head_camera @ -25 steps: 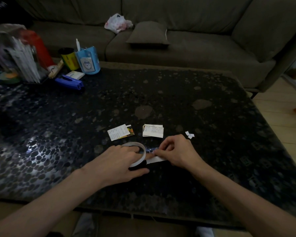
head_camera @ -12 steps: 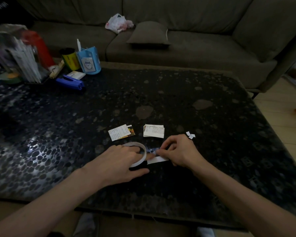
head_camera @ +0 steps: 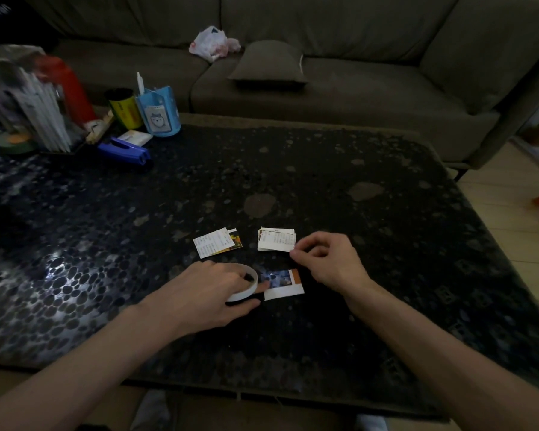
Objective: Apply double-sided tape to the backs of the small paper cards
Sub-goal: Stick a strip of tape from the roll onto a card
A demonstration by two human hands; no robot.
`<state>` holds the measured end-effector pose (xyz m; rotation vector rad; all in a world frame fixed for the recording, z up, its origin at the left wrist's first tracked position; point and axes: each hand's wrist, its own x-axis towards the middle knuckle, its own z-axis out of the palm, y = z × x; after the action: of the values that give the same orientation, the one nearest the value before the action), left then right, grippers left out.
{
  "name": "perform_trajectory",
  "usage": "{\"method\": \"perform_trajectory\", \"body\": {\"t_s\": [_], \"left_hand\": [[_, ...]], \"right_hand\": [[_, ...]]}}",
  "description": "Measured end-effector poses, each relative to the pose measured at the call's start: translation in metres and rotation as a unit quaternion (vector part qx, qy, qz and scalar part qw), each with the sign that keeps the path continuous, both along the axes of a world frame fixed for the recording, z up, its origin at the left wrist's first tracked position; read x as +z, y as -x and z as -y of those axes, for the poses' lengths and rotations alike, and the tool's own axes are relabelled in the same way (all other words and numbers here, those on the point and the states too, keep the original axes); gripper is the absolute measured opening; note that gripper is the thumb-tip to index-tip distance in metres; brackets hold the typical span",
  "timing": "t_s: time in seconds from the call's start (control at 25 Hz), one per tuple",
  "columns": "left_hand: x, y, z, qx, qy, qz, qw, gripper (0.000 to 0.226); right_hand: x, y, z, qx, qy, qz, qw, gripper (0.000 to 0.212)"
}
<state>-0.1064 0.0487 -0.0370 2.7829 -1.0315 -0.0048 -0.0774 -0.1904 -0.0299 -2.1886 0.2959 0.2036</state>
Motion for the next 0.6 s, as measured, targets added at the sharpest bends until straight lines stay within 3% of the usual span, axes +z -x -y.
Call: {"method": "perform_trajectory", "body": {"t_s": [0.12, 0.2, 0.36, 0.6], "left_hand": [[0.000, -0.003, 0.001, 0.009, -0.020, -0.023, 0.999, 0.047], [0.001, -0.004, 0.001, 0.017, -0.017, -0.034, 0.999, 0.041], [0.002, -0.004, -0.003, 0.032, 0.020, -0.049, 0.998, 0.034], [0.004, -0.005, -0.007, 0.042, 0.026, -0.048, 0.998, 0.033]], "right_hand": [[-0.011, -0.001, -0.004, 0.089, 0.217, 0.161, 0.959, 0.032], [-0.016, -0.005, -0.004, 0.146, 0.291, 0.208, 0.922, 0.039], [-0.010, -0.011, -0.009, 0.201, 0.336, 0.252, 0.885, 0.020], [-0.005, -0.009, -0.014, 0.244, 0.364, 0.267, 0.858, 0.017]]}}
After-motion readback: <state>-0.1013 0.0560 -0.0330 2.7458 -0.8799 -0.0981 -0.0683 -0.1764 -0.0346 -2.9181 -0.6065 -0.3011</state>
